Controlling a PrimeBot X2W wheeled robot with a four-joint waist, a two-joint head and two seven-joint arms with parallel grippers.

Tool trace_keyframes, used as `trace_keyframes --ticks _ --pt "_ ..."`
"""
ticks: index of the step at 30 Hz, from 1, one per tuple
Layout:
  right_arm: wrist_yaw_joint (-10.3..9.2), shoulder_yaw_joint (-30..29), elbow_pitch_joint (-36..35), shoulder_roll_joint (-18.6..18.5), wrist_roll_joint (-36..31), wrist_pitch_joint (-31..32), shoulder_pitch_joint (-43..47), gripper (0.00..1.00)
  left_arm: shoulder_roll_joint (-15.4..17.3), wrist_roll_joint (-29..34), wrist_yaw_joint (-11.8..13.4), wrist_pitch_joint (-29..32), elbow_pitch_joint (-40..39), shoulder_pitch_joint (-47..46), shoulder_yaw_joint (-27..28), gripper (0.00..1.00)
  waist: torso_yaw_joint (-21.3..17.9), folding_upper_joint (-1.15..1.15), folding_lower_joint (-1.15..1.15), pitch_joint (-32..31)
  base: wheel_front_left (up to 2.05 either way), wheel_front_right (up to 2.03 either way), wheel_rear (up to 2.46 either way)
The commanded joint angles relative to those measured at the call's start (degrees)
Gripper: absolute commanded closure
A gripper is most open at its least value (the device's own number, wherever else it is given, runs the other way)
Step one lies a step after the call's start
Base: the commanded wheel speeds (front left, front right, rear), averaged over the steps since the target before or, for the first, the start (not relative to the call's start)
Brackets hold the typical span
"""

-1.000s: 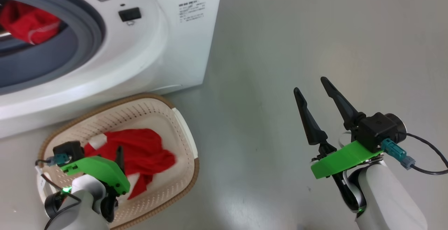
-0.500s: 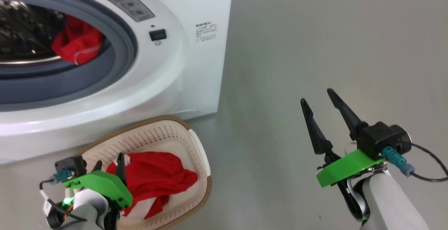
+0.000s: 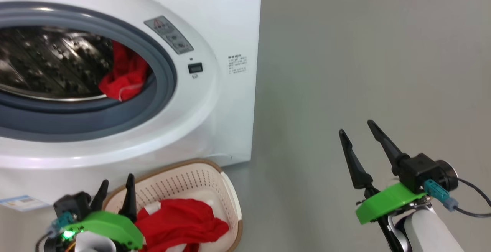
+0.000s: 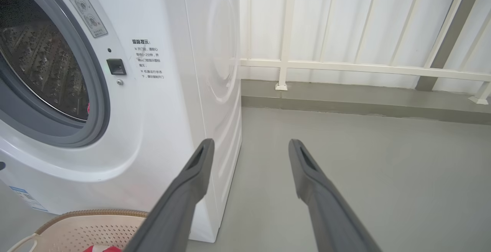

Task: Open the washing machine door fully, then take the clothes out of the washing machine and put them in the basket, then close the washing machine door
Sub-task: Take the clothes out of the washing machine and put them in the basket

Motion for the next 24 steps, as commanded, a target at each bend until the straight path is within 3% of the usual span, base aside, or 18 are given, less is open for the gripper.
trace_keyframes --ticks 1,11,18,24 --pt "0.35 0.55 -1.4 -0.51 -0.46 -0.37 0.64 0.0 1.91 1.59 0.54 -0.69 -3.26 1.84 1.94 0.0 0.67 0.0 0.0 -3.85 0.0 0.0 0.0" --pt "0.35 -1.6 -3.42 -1.08 -1.29 -0.37 5.4 0.0 0.82 8.3 1.0 -0.69 -20.02 12.15 4.3 0.0 1.59 0.0 0.0 -10.04 0.0 0.0 0.0" --pt "0.35 -2.95 -5.74 -1.38 -1.41 -0.37 8.03 0.0 0.14 10.2 0.71 -0.7 -26.32 16.43 5.8 0.0 2.09 0.0 0.0 -12.3 0.0 0.0 0.0" --pt "0.35 -3.34 -7.79 -1.7 -1.17 -0.37 9.78 0.0 -0.65 11.52 2.07 -0.7 -31.32 20.51 6.07 0.0 2.21 0.0 0.0 -13.71 0.0 0.0 0.0"
